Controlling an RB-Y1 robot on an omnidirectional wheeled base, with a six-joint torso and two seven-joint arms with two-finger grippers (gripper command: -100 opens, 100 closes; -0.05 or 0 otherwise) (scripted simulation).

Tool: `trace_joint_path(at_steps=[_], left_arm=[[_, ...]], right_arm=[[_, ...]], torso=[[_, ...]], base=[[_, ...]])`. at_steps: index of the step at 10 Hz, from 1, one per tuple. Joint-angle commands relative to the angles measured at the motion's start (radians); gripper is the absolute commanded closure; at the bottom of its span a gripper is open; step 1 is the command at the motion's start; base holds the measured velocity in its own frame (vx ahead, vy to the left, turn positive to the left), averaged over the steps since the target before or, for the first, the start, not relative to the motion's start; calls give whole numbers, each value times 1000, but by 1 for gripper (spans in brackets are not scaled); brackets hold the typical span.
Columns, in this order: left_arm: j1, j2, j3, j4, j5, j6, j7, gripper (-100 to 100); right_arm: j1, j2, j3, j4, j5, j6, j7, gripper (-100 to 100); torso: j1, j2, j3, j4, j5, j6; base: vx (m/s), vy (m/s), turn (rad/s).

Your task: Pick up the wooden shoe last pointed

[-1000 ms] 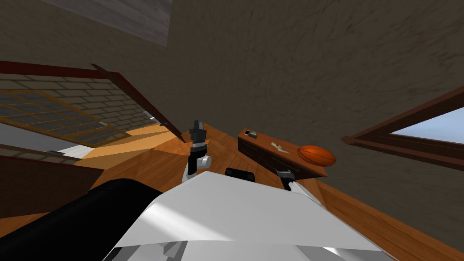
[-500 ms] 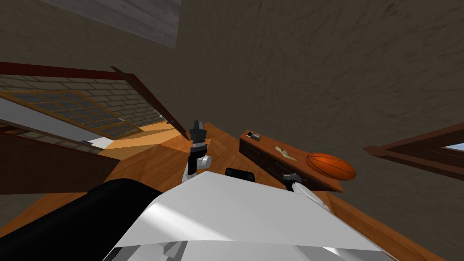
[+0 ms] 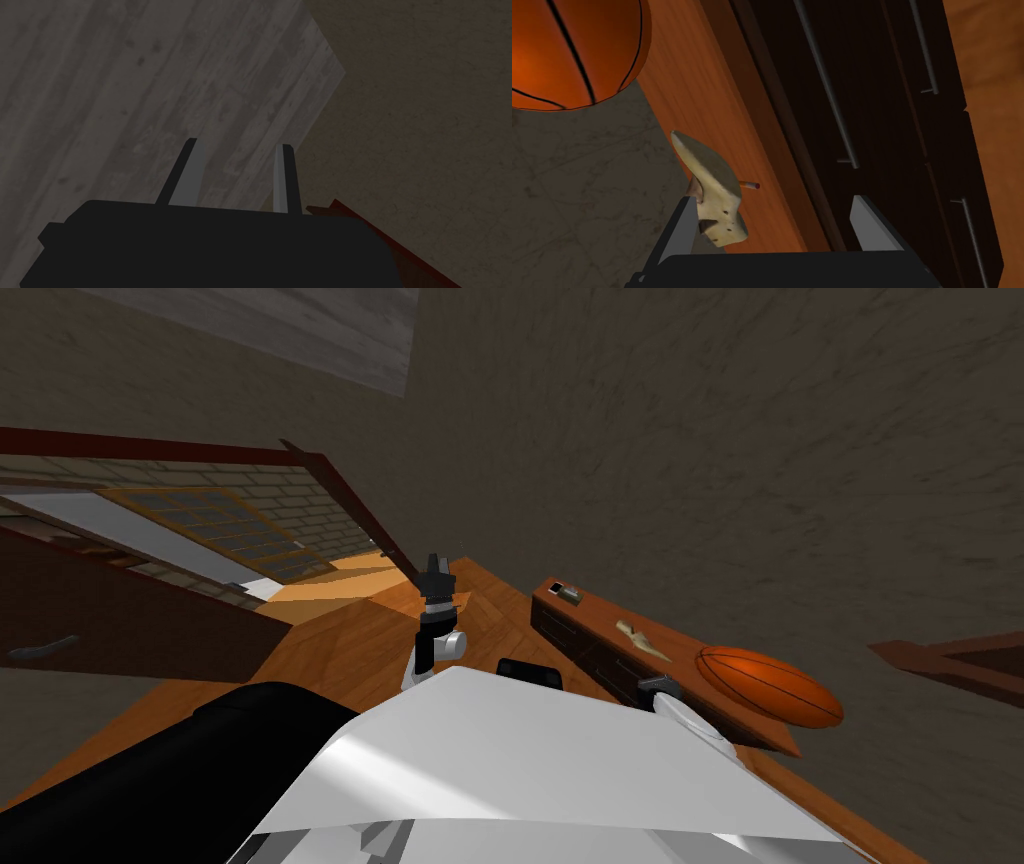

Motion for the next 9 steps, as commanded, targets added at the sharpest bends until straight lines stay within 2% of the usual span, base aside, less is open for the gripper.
trace_joint_path(at_steps=[1,3,4,6,9], left_arm=[[0,0,0,0,0,0,0,0],[0,0,0,0,0,0,0,0],[0,0,0,0,0,0,0,0],[0,0,0,0,0,0,0,0],[0,0,0,0,0,0,0,0]], right_arm=[[-4,-7,3,46,35,7,-6,-100],[-28,-28,26,111,67,33,14,-100],[-28,-28,26,118,67,33,14,-100],[-45,-38,47,174,91,50,28,-100],[-49,-38,56,195,100,54,33,-100]], torso=[[0,0,0,0,0,0],[0,-1,-1,0,0,0],[-2,-2,-1,-1,-1,0],[1,0,0,0,0,1],[2,2,1,0,0,1]], base=[[99,-72,123],[127,-94,210],[94,-89,74],[84,-70,136],[52,-57,75]])
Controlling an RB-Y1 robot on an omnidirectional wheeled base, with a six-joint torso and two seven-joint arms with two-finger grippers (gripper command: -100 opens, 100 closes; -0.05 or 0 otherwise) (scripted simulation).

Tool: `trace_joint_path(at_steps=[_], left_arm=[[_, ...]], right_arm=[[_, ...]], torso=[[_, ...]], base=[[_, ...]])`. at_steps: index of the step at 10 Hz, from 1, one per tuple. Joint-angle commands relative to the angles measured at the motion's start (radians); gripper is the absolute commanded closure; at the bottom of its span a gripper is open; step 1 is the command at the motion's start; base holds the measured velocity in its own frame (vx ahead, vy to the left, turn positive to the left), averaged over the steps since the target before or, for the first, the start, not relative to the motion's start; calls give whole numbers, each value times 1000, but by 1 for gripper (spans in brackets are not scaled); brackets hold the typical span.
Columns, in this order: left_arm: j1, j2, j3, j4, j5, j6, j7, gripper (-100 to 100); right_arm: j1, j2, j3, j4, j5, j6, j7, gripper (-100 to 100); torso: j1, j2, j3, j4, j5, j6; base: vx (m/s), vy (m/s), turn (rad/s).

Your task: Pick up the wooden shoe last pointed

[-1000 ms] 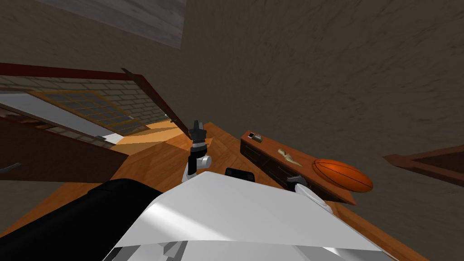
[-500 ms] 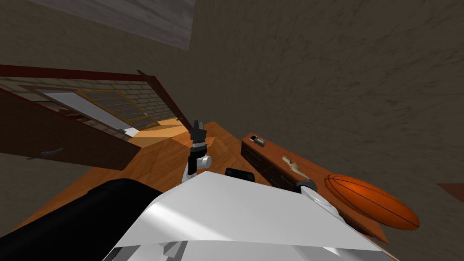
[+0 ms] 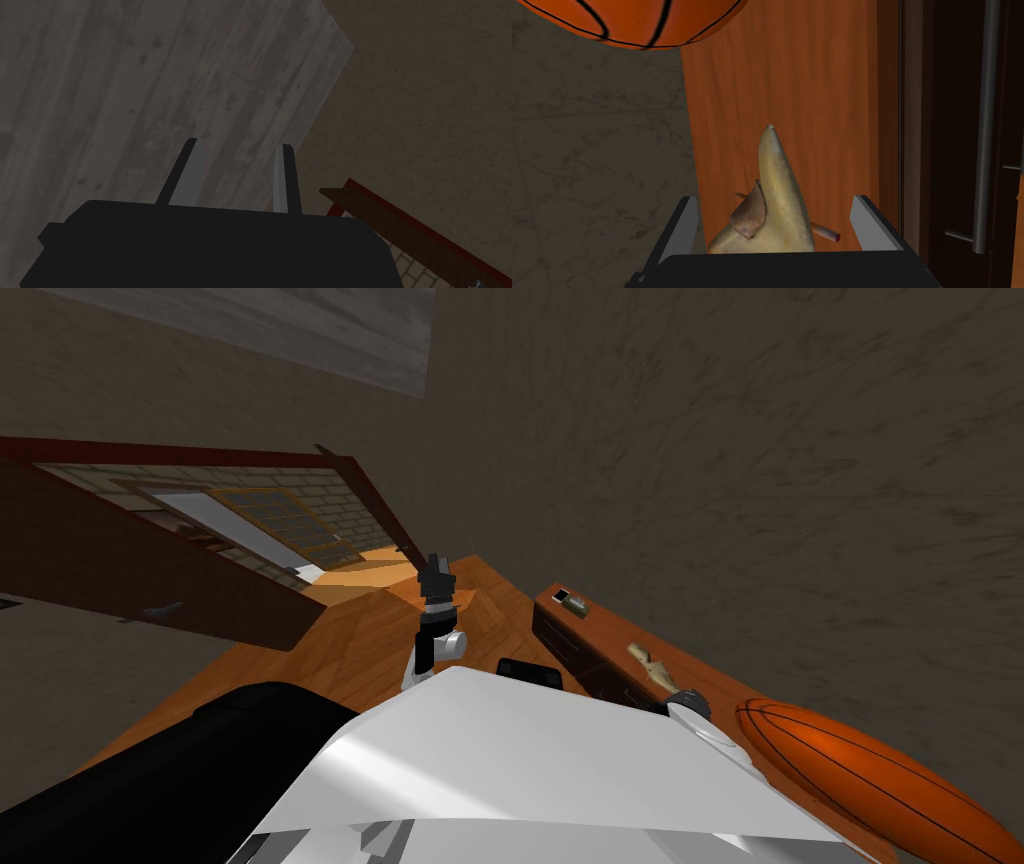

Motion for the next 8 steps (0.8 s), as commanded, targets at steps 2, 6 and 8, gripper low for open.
trace_joint_path(at_steps=[2,6,8], left_arm=[[0,0,0,0,0,0,0,0],[0,0,0,0,0,0,0,0],[0,0,0,0,0,0,0,0]], right_arm=[[-11,4,12,38,18,-6,-10,-100],[33,26,-29,55,-10,-1,-22,-100],[33,26,-29,55,-10,-1,-22,-100]], torso=[[0,0,0,0,0,0],[3,2,1,0,1,0],[1,7,4,2,0,-1]], base=[[38,-44,50],[14,-31,99],[-72,-44,360]])
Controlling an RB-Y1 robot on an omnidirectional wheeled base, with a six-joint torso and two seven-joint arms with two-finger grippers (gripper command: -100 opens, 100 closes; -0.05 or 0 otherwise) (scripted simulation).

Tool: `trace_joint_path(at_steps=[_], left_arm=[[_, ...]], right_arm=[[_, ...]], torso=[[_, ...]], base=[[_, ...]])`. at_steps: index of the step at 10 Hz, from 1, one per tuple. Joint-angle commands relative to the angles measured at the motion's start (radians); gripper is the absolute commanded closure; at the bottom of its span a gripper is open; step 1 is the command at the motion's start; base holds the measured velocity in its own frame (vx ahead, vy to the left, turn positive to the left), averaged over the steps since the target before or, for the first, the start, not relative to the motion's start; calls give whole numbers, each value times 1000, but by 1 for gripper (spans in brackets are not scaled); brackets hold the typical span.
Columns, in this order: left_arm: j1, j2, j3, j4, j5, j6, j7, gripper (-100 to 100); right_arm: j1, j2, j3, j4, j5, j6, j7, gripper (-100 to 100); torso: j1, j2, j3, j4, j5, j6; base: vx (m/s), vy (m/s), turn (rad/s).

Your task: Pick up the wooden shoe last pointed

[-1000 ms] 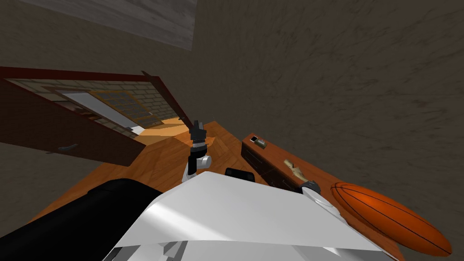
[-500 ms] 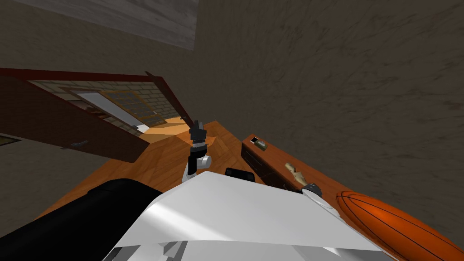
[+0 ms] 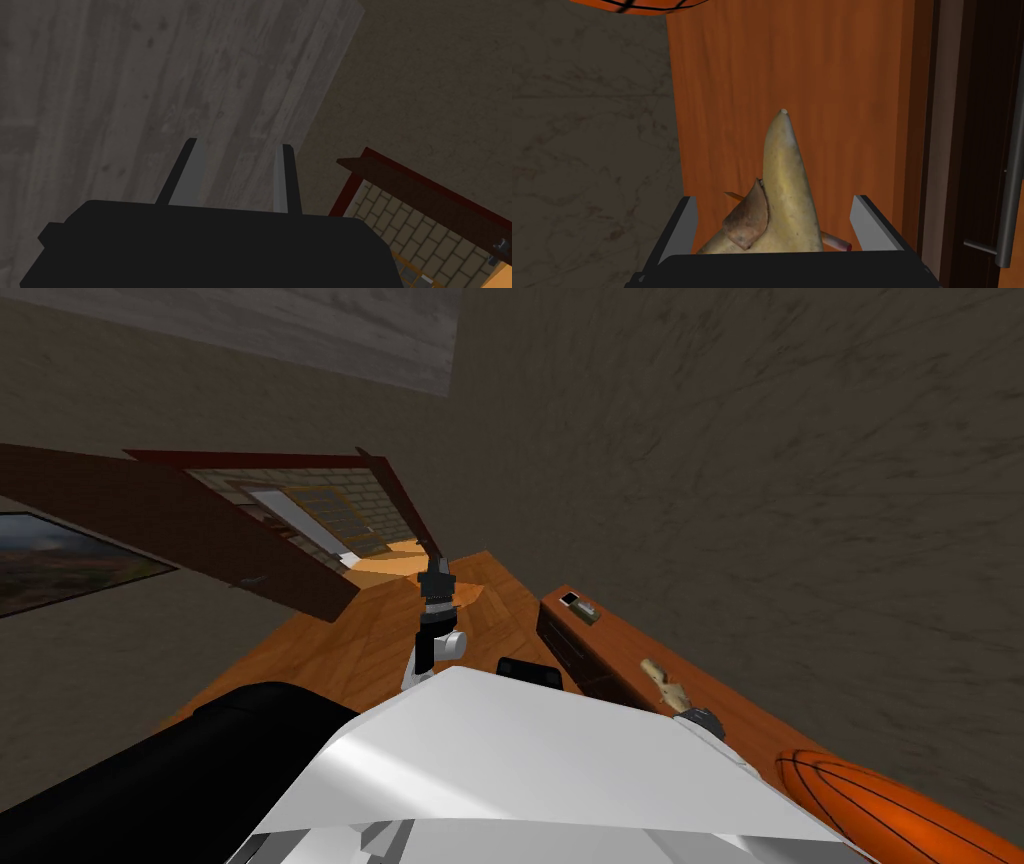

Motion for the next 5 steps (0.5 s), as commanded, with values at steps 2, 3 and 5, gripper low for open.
trace_joint_path(at_steps=[2,3,5], left_arm=[[0,0,0,0,0,0,0,0],[0,0,0,0,0,0,0,0],[0,0,0,0,0,0,0,0]], right_arm=[[35,18,-47,25,-15,5,-30,-100],[70,35,-93,48,-28,9,-60,-100],[70,35,-93,48,-28,9,-62,-100]], torso=[[-1,2,1,0,0,0],[-1,2,1,0,0,0],[-2,1,1,0,-1,0]], base=[[-97,-45,436],[-96,-69,439],[-61,-29,326]])
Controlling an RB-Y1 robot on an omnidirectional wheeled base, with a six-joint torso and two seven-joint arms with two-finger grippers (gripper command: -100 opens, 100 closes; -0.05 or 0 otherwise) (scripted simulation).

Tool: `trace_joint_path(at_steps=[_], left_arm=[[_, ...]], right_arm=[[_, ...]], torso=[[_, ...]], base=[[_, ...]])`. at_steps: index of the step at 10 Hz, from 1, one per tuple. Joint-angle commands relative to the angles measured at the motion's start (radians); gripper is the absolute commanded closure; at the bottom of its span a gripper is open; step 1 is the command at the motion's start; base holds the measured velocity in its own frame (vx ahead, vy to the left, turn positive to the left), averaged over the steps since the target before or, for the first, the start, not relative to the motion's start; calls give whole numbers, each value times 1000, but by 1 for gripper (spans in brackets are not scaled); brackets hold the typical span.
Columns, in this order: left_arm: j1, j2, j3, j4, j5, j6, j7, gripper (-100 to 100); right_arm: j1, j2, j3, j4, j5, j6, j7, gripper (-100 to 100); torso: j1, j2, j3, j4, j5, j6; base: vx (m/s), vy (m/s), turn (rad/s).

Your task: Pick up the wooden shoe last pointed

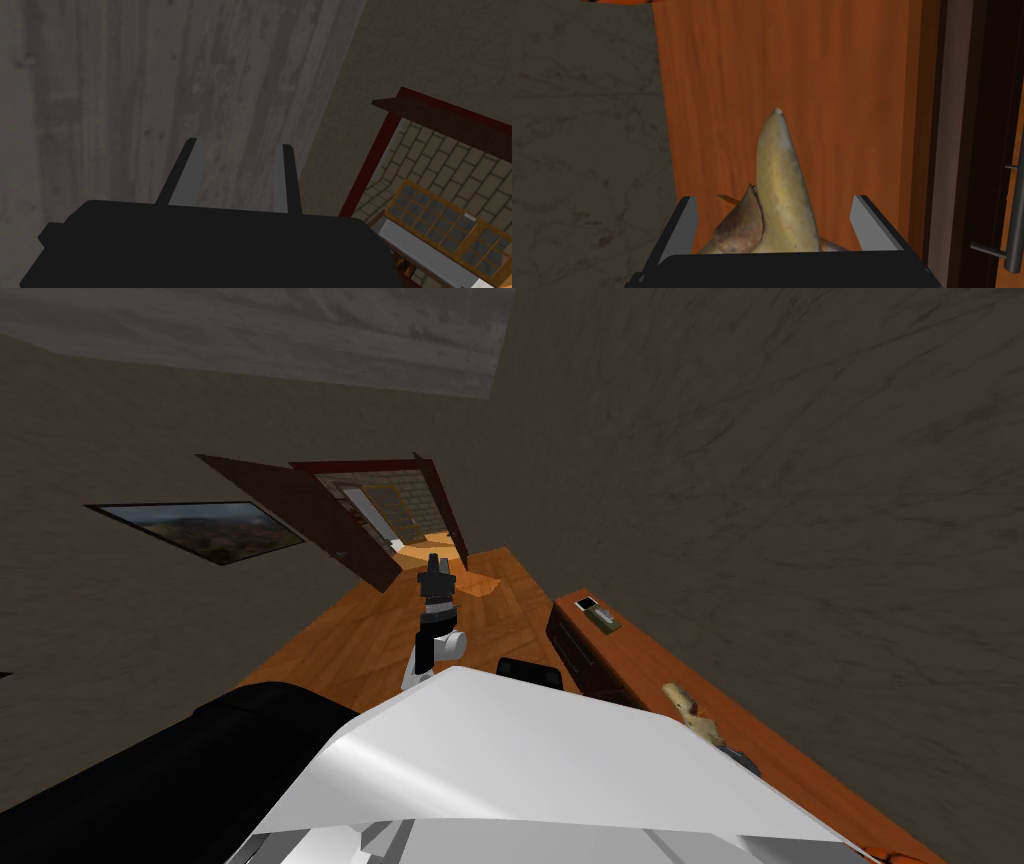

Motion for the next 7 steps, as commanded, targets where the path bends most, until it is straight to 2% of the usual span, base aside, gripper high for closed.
trace_joint_path(at_steps=[1,2,3,4,5,6,7], left_arm=[[0,0,0,0,0,0,0,0],[0,0,0,0,0,0,0,0],[0,0,0,0,0,0,0,0],[0,0,0,0,0,0,0,0],[0,0,0,0,0,0,0,0],[0,0,0,0,0,0,0,0],[0,0,0,0,0,0,0,0]], right_arm=[[17,-1,-5,-30,-19,12,26,-100],[52,16,-51,-7,-33,17,-6,-100],[52,16,-51,-7,-33,17,-6,-100],[52,16,-51,-7,-33,17,-6,-100],[88,33,-96,16,-46,21,-33,-100],[88,33,-96,16,-46,21,-38,-100],[123,50,-137,40,-59,26,-70,-100]], torso=[[0,0,0,0,0,0],[1,-2,-1,-1,0,1],[1,0,0,0,0,0],[0,2,1,0,0,0],[-1,0,0,0,0,0],[-1,2,1,0,0,0],[-1,2,1,0,0,0]], base=[[-7,6,28],[-62,4,282],[-94,-16,449],[-50,-23,219],[-82,-27,417],[-91,-17,436],[-109,-26,413]])
